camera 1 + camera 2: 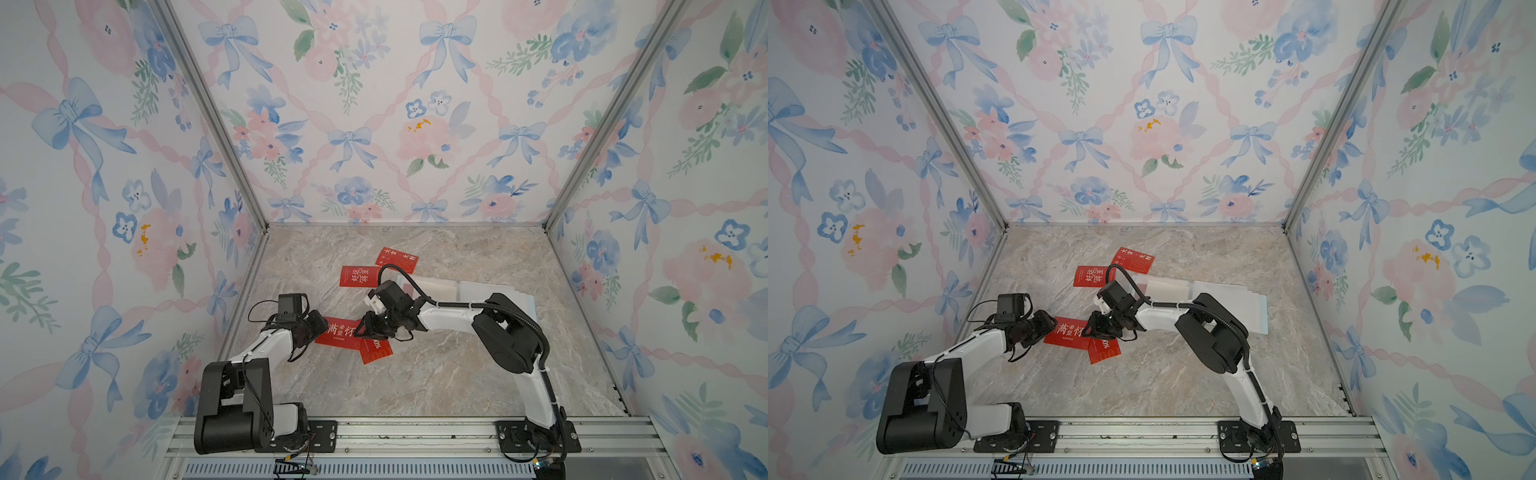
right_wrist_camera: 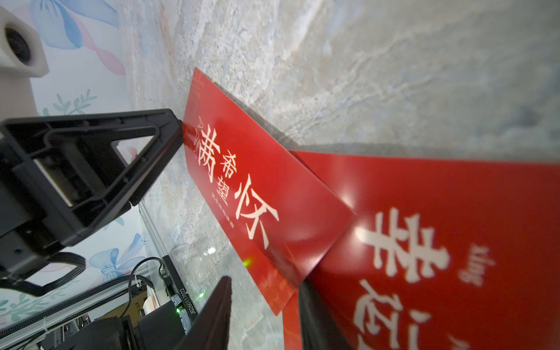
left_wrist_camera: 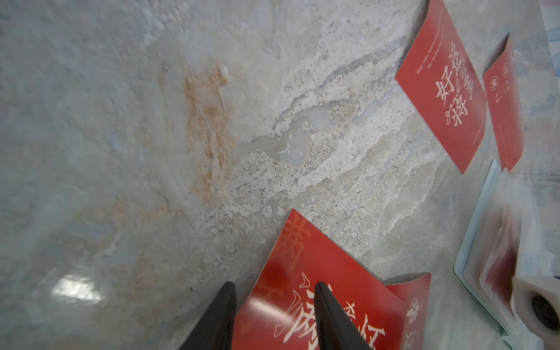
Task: Place the photos into the photo albums
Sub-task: Pick up the photo at the center of the board.
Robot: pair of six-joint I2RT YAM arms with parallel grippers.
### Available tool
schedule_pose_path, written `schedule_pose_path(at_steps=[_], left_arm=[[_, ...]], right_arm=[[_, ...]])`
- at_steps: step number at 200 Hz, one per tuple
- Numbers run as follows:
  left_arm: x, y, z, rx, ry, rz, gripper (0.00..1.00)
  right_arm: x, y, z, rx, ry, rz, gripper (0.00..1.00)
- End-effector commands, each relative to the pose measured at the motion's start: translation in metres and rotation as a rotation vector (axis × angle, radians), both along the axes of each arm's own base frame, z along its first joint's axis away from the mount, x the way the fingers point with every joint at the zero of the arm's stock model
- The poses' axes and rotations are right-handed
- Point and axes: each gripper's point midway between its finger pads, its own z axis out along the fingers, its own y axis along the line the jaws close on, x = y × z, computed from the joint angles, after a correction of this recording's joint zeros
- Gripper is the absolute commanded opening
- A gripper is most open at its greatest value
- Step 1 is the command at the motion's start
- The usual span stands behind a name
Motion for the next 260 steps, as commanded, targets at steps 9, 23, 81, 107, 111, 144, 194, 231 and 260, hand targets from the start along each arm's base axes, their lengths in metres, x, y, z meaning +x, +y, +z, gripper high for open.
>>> schedule_pose_path(at_steps=[9,23,81,107,111,144,194,231,260], left_arm=[[-0.007,-0.010,-0.002,-0.017,0.020,-0.048,0.45],[-0.007,-0.009,-0.002,-0.012,0.022,-0.045,0.45],[-0.008,-0.014,-0.004,-0.023,0.030,-0.063,0.44],[-0.007,-0.014,-0.003,-0.022,0.027,-0.066,0.44],[-0.007,-0.013,-0.004,-0.018,0.028,-0.064,0.44],[-0.007,-0.016,-0.002,-0.027,0.023,-0.073,0.43],[-0.007,-0.017,-0.005,-0.031,0.035,-0.082,0.42],[-0.007,-0.018,-0.002,-0.033,0.022,-0.083,0.42],[-0.005,-0.017,0.000,-0.031,0.015,-0.086,0.41]], right_arm=[[0.005,0.007,0.010,0.068,-0.007,-0.017,0.38],[0.009,0.009,0.014,0.104,0.004,-0.034,0.38],[0.024,0.008,0.033,0.207,0.008,-0.101,0.38],[0.026,0.008,0.033,0.209,0.004,-0.110,0.38],[0.026,0.009,0.034,0.215,0.004,-0.110,0.38],[0.027,0.009,0.034,0.222,0.004,-0.120,0.38],[0.027,0.011,0.036,0.229,0.004,-0.115,0.35],[0.027,0.008,0.034,0.205,-0.004,-0.110,0.27],[0.026,0.006,0.035,0.202,-0.014,-0.109,0.15]])
